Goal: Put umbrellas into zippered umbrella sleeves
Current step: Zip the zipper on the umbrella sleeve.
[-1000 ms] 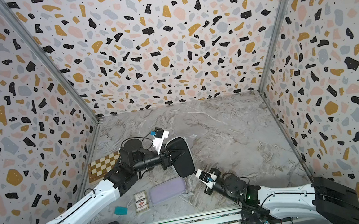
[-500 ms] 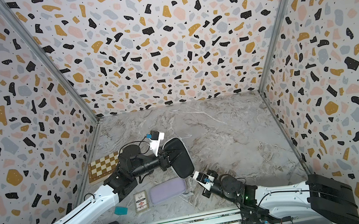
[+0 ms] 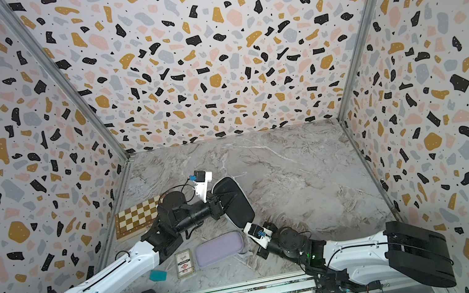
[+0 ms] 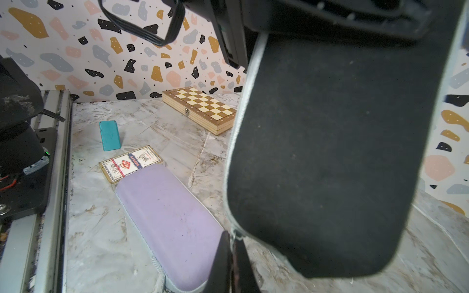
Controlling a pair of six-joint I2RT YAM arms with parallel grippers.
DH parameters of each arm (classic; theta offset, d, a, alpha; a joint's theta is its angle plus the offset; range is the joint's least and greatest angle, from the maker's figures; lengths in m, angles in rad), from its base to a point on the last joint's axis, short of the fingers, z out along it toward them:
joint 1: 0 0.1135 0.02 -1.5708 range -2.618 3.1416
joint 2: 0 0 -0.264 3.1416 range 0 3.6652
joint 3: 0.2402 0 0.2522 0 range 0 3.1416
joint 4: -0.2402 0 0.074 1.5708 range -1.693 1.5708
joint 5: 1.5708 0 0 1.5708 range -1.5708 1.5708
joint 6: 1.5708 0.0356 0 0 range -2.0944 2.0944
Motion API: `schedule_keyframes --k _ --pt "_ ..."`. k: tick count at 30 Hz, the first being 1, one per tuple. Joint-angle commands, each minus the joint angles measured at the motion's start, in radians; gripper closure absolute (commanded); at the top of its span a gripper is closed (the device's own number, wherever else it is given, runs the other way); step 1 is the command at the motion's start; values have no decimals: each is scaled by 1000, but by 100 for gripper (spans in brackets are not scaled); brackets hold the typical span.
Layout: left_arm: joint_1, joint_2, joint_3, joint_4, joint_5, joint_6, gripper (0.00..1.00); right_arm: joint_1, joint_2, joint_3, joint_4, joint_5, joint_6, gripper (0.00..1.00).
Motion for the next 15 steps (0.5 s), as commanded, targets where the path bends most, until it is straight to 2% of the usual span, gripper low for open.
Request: schedule_keyframes --k 1,8,15 --pt "13 11 -3 269 -180 13 100 40 17 59 69 -111 43 100" --pt "-38 54 -40 341 -292 1 100 38 75 95 130 -32 136 100" --pt "-109 111 -89 415 -411 1 100 -33 67 112 134 -47 225 100"
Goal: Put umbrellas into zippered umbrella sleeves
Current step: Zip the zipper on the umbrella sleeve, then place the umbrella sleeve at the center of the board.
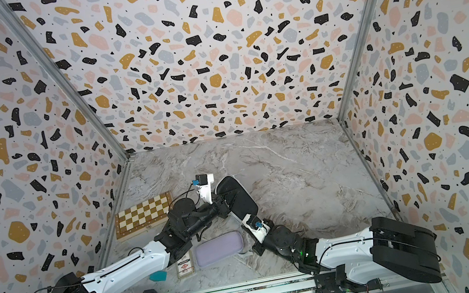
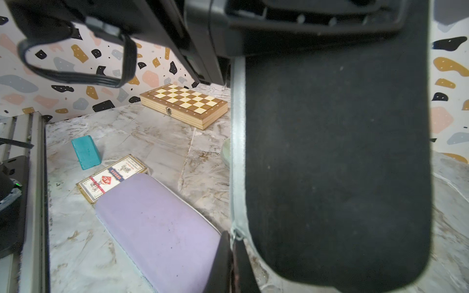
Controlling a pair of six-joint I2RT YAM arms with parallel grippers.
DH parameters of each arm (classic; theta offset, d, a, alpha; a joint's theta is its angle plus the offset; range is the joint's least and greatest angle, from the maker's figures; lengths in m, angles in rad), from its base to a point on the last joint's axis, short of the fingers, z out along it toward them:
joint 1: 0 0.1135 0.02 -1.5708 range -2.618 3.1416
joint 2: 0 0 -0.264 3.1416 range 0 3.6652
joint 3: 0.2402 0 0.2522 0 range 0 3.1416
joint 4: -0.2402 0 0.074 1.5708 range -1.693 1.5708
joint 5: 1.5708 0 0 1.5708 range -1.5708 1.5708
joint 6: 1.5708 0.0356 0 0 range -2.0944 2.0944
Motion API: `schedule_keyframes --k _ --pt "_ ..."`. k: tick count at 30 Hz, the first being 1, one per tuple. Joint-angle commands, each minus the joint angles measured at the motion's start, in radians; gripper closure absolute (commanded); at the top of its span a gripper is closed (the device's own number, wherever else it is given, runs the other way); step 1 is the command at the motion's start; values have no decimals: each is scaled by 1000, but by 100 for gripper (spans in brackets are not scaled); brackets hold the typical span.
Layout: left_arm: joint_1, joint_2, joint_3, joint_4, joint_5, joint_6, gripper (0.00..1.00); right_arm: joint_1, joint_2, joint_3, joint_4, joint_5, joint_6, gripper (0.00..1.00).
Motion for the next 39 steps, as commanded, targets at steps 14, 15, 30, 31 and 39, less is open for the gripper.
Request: schedule_keyframes --k 14,15,30,31,39 --pt "-65 277 -36 304 -191 -68 100 -171 -13 27 54 -193 110 100" --pt "-66 294 -30 305 -189 -73 100 -187 0 23 59 -201 117 100" --pt "-46 621 169 204 -54 -125 74 -406 140 -6 -4 -217 250 100" --pt "-44 633 180 190 -47 -125 72 -418 150 -8 -6 -218 253 100" --pt "-21 716 236 129 72 -125 53 -498 184 5 -55 -227 249 100"
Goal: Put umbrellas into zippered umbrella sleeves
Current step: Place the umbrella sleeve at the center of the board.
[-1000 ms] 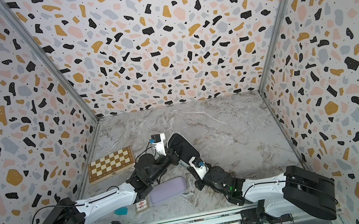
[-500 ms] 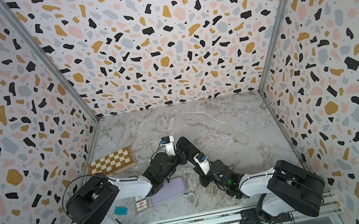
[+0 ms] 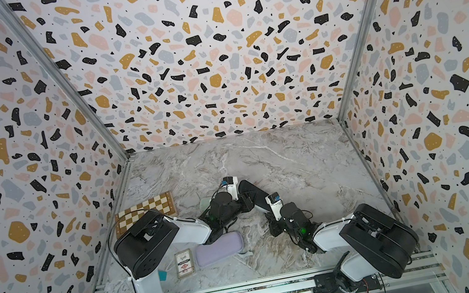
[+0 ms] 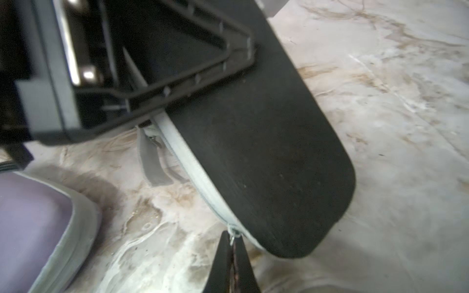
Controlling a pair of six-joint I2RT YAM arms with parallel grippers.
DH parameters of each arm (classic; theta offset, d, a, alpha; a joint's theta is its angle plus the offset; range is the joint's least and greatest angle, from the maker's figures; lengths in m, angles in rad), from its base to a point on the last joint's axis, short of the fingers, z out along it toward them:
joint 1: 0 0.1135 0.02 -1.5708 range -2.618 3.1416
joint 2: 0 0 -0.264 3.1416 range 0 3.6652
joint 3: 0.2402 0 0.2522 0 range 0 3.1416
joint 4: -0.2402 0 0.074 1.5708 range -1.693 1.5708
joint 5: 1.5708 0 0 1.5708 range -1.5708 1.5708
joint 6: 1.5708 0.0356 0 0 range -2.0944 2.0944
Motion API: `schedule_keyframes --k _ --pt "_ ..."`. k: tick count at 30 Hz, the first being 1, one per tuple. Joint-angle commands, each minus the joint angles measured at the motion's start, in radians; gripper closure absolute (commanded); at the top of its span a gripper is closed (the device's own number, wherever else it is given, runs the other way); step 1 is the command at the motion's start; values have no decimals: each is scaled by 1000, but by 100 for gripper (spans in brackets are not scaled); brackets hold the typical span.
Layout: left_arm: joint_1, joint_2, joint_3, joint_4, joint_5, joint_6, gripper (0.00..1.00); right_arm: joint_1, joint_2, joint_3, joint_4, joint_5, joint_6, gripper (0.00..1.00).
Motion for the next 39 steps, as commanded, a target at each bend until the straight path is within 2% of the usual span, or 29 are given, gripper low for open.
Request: schedule_keyframes --k 1,3,6,10,14,29,35,39 --pt "17 59 57 -87 176 20 53 -20 -11 18 92 44 2 100" --pt "24 80 89 -125 205 18 51 -22 -7 9 110 42 2 100" --pt "23 72 86 -140 181 29 46 -28 -4 9 99 48 1 100" --pt "23 34 74 -193 148 55 32 -69 12 20 77 48 10 100" --pt "24 -1 51 -206 126 64 23 -109 47 26 75 44 11 100" --pt "15 -143 -35 -241 129 81 20 -253 173 76 104 1 21 100" --pt "-15 -223 -50 -275 157 101 20 -274 236 127 93 5 35 100" --pt "-31 -255 -1 -356 147 179 21 -284 254 145 95 11 40 100"
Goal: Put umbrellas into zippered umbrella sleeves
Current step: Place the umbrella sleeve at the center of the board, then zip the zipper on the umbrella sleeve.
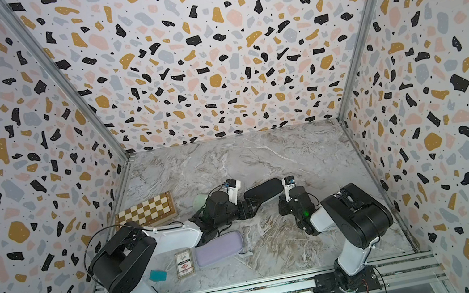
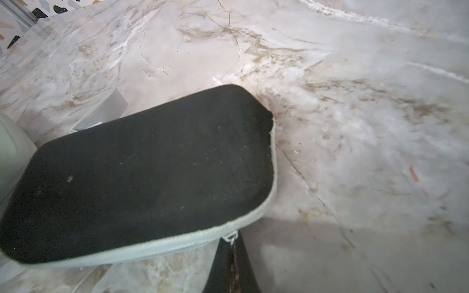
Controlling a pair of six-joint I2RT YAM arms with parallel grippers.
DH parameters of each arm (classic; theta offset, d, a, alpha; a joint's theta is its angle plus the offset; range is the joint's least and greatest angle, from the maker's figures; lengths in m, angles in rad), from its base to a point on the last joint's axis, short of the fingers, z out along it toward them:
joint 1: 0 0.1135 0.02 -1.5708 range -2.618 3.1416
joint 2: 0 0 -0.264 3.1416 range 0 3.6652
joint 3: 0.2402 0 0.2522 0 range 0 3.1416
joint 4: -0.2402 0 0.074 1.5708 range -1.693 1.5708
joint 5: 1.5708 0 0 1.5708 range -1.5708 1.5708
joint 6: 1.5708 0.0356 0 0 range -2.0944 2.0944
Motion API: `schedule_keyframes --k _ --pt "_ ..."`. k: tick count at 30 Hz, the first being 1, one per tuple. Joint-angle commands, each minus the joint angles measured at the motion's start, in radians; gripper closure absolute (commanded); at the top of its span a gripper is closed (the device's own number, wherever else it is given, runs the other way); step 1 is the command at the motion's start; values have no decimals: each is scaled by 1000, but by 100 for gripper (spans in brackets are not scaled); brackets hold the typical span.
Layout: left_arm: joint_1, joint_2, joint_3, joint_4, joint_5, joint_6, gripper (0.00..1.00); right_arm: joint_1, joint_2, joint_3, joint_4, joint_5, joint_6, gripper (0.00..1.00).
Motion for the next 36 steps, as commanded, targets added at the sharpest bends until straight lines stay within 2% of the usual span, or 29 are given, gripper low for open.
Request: schedule_keyframes --k 1,4,9,12,17,24,31,36 --pt "-8 -18 65 -99 6 109 21 -12 3 28 -1 11 13 100" --pt "11 26 212 -276 17 216 22 -32 3 32 13 -3 15 100" --pt "82 240 518 -516 212 359 24 -55 30 57 24 -50 16 100" --pt "81 336 659 -644 203 441 23 -60 45 68 29 -64 9 100" --pt "83 448 795 -741 141 504 22 -60 47 66 38 -77 3 100" --pt "83 531 825 -696 237 491 25 -47 48 67 32 -108 -31 100" --pt "83 552 794 -684 233 481 39 34 58 83 -32 -51 -98 100" --pt "83 535 736 -664 193 483 41 45 14 30 -14 -55 -82 100"
